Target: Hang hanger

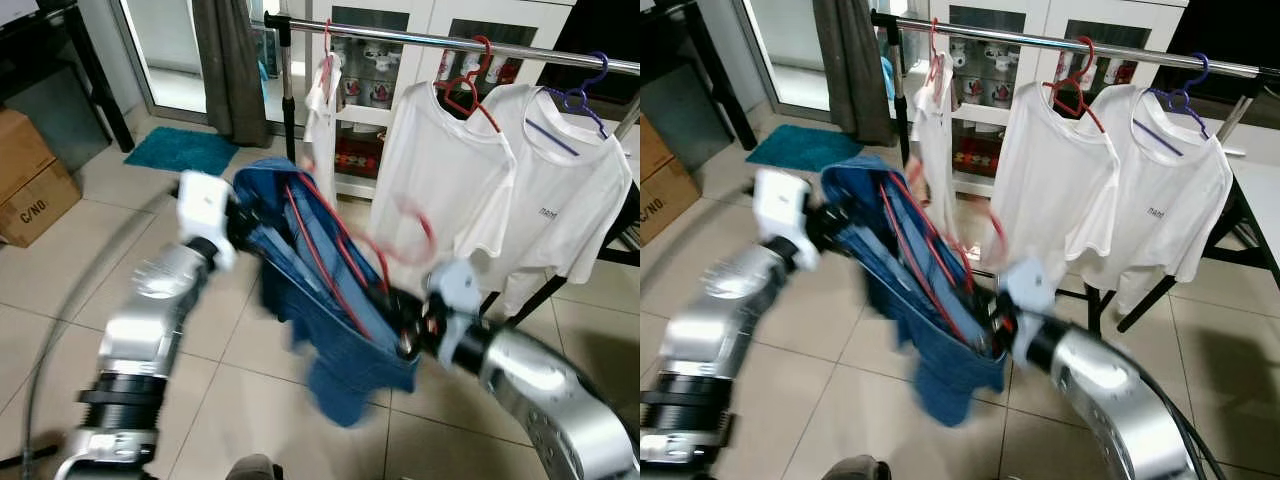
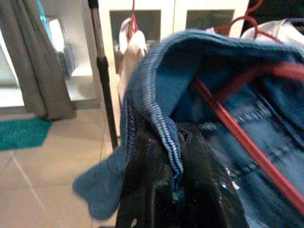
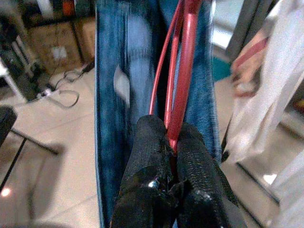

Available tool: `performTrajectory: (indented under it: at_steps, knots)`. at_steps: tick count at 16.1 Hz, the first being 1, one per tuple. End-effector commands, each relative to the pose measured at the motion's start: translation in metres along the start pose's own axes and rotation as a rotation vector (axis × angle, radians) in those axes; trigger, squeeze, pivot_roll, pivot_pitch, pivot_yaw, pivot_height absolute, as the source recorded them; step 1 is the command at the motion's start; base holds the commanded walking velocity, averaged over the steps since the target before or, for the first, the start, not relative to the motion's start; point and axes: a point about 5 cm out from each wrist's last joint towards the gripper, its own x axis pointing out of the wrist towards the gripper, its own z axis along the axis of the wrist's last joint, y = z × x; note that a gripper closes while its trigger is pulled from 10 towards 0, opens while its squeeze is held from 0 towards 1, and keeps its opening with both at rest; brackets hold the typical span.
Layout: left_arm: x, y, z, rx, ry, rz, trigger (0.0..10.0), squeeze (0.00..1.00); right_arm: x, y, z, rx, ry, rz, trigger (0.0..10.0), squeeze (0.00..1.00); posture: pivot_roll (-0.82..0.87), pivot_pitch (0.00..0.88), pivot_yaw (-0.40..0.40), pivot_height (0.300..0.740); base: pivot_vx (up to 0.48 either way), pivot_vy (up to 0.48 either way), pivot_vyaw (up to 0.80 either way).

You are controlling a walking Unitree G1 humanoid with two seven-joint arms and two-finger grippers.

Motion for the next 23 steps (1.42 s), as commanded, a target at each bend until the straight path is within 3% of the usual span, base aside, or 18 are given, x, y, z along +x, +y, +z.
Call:
performTrajectory:
  at_steps: [1,4,8,9,11,12,14,16,19,20,21,22,23]
  knots:
    - [-0.004,0.008,0.013,0.016,-0.04,0.018,0.0,0.0,-0.003,-0.001,-0.006,-0.016,0.045,0.009,0.0,0.0,0.11,0.014,0.031,0.74,0.0,0.0,0.0]
    - [-0.005,0.036,0.037,-0.02,-0.079,0.081,0.0,0.0,-0.016,-0.004,-0.008,-0.013,0.052,0.073,0.0,0.0,0.12,0.018,0.03,0.74,0.0,0.0,0.0]
    - [0.002,0.047,0.056,-0.049,-0.115,0.058,0.0,0.0,-0.022,0.0,-0.012,-0.026,0.093,0.147,0.0,0.0,0.11,0.015,0.034,0.74,0.0,0.0,0.0]
    - [0.007,0.06,0.059,-0.113,-0.129,0.127,0.0,0.0,-0.024,0.003,-0.014,-0.019,0.095,0.175,0.0,0.0,0.11,0.012,0.036,0.74,0.0,0.0,0.0]
    - [0.014,0.071,0.066,-0.146,-0.148,0.168,0.0,0.0,-0.026,0.008,-0.018,-0.017,0.12,0.214,0.0,0.0,0.11,0.012,0.04,0.74,0.0,0.0,0.0]
    - [0.018,0.07,0.068,-0.149,-0.145,0.142,0.0,0.0,-0.027,0.009,-0.018,-0.011,0.112,0.215,0.0,0.0,0.11,0.012,0.041,0.74,0.0,0.0,0.0]
    - [0.022,0.081,0.055,-0.278,-0.131,0.198,0.0,0.0,-0.028,0.011,-0.016,0.001,0.081,0.227,0.0,0.0,0.1,0.014,0.043,0.74,0.0,0.0,0.0]
    - [0.025,0.087,0.048,-0.347,-0.119,0.219,0.0,0.0,-0.029,0.013,-0.015,0.008,0.072,0.238,0.0,0.0,0.1,0.015,0.043,0.74,0.0,0.0,0.0]
    - [0.034,0.076,0.032,-0.311,-0.012,0.114,0.0,0.0,-0.026,0.011,-0.012,0.0,0.046,0.213,0.0,0.0,0.11,0.014,0.045,0.74,0.0,0.0,0.0]
    - [0.036,0.072,0.011,-0.221,0.107,0.106,0.0,0.0,-0.022,0.006,-0.008,-0.024,0.03,0.155,0.0,0.0,0.1,0.014,0.049,0.74,0.0,0.0,0.0]
    - [0.037,0.065,0.002,-0.161,0.155,0.064,0.0,0.0,-0.018,-0.004,-0.006,-0.048,0.034,0.068,0.0,0.0,0.1,0.013,0.051,0.74,0.0,0.0,0.0]
    - [0.038,0.059,0.004,-0.108,0.147,0.033,0.0,0.0,-0.017,-0.008,-0.005,-0.061,0.046,0.032,0.0,0.0,0.1,0.013,0.052,0.74,0.0,0.0,0.0]
    - [0.042,0.048,0.018,0.078,0.101,-0.017,0.0,0.0,-0.016,-0.013,-0.005,-0.107,0.109,0.01,0.0,0.0,0.1,0.013,0.05,0.74,0.0,0.0,0.0]
